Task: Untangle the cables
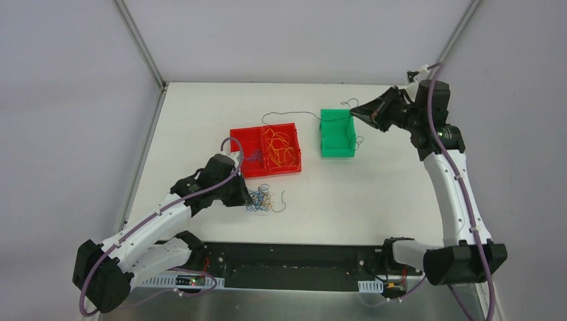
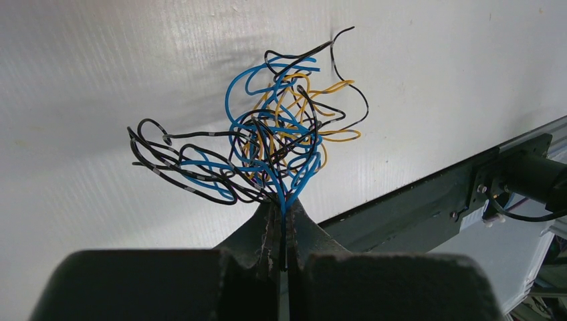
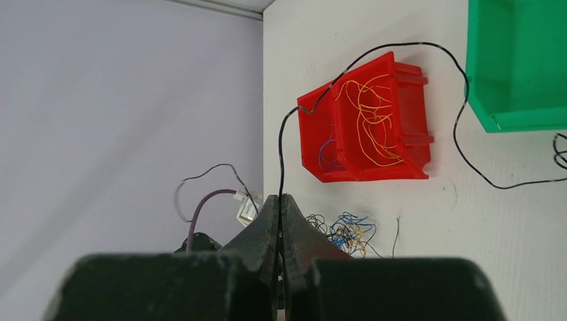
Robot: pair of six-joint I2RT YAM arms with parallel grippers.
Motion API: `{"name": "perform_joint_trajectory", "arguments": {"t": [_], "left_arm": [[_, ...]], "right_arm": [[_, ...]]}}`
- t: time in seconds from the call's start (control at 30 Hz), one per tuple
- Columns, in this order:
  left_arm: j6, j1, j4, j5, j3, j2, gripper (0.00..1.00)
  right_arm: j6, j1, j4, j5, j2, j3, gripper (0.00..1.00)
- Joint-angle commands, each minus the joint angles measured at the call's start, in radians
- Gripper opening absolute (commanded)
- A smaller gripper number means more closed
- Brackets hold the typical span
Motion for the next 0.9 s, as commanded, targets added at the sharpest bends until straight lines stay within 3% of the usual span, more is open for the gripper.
{"name": "perform_joint_trajectory", "arguments": {"t": [0.0,0.23,0.4,0.6,0.7,0.87], "left_arm": [[0.001,-0.009,0.023,0.003,0.016,-0.026,0.0],[-0.001,-0.009,0.023,0.004,0.01,-0.047,0.0],[-0.006,-0.009,0.023,0.006,0.014,-0.045,0.0],[-0.002,-0.01,0.023,0.01,0.021,-0.037,0.0],[0.0,-0.009,0.023,0.013,0.026,-0.032,0.0],[0.002,-0.01,0.023,0.018,0.037,-0.016,0.0]], "right_arm": [[0.042,-0.022,0.137,-0.138,0.116,0.028,0.0],[0.126,-0.083,0.333,-0.331,0.303,0.01,0.0],[0.068,-0.199,0.29,-0.362,0.41,0.023,0.0],[-0.18,-0.269,-0.038,-0.206,0.535,0.121,0.0],[-0.258,-0.268,-0.124,-0.133,0.567,0.131,0.0],[-0.372,-0.246,-0.246,0.148,0.527,0.129,0.0]]}}
